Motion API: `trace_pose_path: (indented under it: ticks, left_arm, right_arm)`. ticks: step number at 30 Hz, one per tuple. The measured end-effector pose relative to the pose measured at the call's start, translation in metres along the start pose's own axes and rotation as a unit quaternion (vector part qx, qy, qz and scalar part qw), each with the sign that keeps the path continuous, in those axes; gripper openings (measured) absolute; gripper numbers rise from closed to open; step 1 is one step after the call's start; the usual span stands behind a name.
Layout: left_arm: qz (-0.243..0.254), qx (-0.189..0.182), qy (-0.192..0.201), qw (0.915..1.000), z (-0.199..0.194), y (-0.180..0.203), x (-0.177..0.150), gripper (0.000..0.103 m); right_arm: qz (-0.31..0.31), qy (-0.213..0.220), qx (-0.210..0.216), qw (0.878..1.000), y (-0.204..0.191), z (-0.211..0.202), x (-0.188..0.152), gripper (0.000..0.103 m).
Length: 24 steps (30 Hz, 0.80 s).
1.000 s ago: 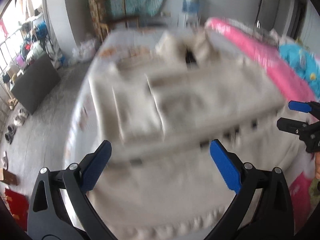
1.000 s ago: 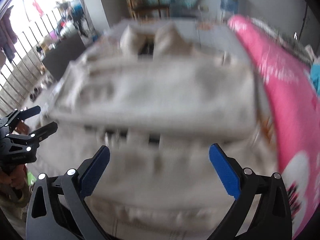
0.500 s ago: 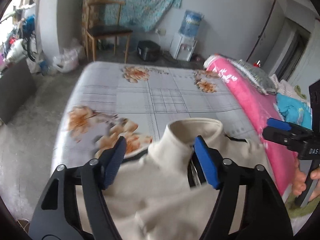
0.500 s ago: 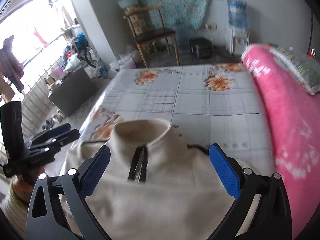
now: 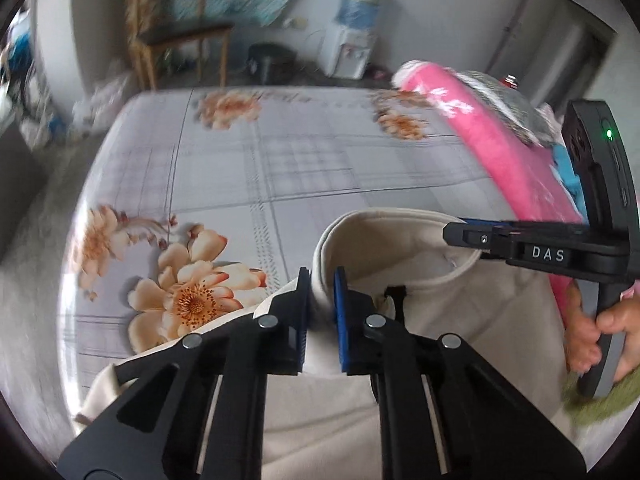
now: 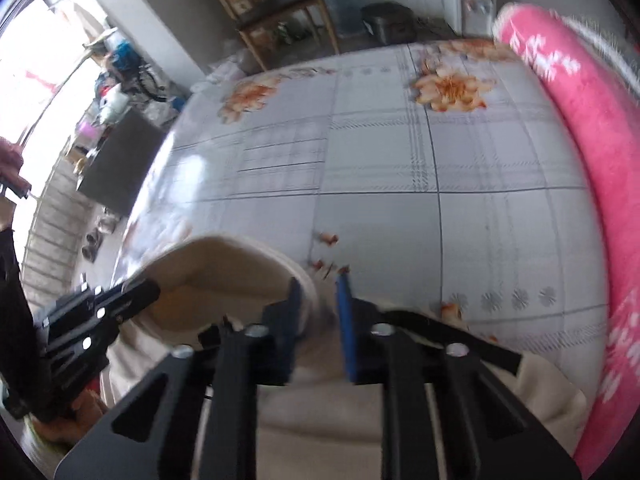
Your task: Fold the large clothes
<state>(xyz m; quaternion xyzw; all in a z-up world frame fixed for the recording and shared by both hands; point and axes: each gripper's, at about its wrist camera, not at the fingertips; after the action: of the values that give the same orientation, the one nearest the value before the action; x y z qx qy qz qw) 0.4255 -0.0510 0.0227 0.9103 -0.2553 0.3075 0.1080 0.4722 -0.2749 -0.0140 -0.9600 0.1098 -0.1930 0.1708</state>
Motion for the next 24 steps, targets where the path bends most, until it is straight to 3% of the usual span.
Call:
trace_pose_path:
  ticks: [5, 9, 13, 16, 18, 24]
  left_arm:
    - [0.047, -0.008, 0.027, 0.9985, -0.04, 0.024, -0.019, 0.011]
    - [0.08, -0.01, 0.022, 0.9965, -0.056, 0.042, -0.044, 0.011]
    - [0.106, -0.001, -0.011, 0.9943, -0.048, 0.058, -0.079, 0.011]
    - [0.101, -0.007, -0.066, 0.9927, -0.023, 0.059, -0.102, 0.011]
    - [0.098, -0.003, -0.066, 0.993, -0.02, 0.057, -0.112, 0.012]
    - [0.081, -0.026, -0.039, 0.9956, -0.034, 0.05, -0.117, 0.014]
  right_arm:
    - [-0.059, 0.03, -0.008, 0.998, -0.011, -0.043, -0.045, 0.011]
    - [-0.095, 0.033, -0.034, 0.994, -0.006, -0.054, -0.086, 0.011]
    - [-0.104, 0.001, -0.055, 0.993, 0.013, -0.038, -0.121, 0.011]
    - [-0.098, -0.024, -0.056, 0.993, 0.025, -0.033, -0.134, 0.012]
    - [-0.095, -0.029, -0.038, 0.994, 0.023, -0.044, -0.136, 0.016]
    - [-0.086, 0.03, 0.072, 0.993, 0.0, -0.101, -0.114, 0.028]
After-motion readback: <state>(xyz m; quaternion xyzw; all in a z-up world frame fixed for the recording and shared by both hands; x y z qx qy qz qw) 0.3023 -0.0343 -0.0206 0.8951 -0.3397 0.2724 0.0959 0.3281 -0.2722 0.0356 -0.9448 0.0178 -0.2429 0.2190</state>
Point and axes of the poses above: each gripper's, at about its wrist camera, not at the fingertips, and z roughly the way its jaws point, y to its right, x to its top, and after that the axes turned 14 degrees about z, right-handed
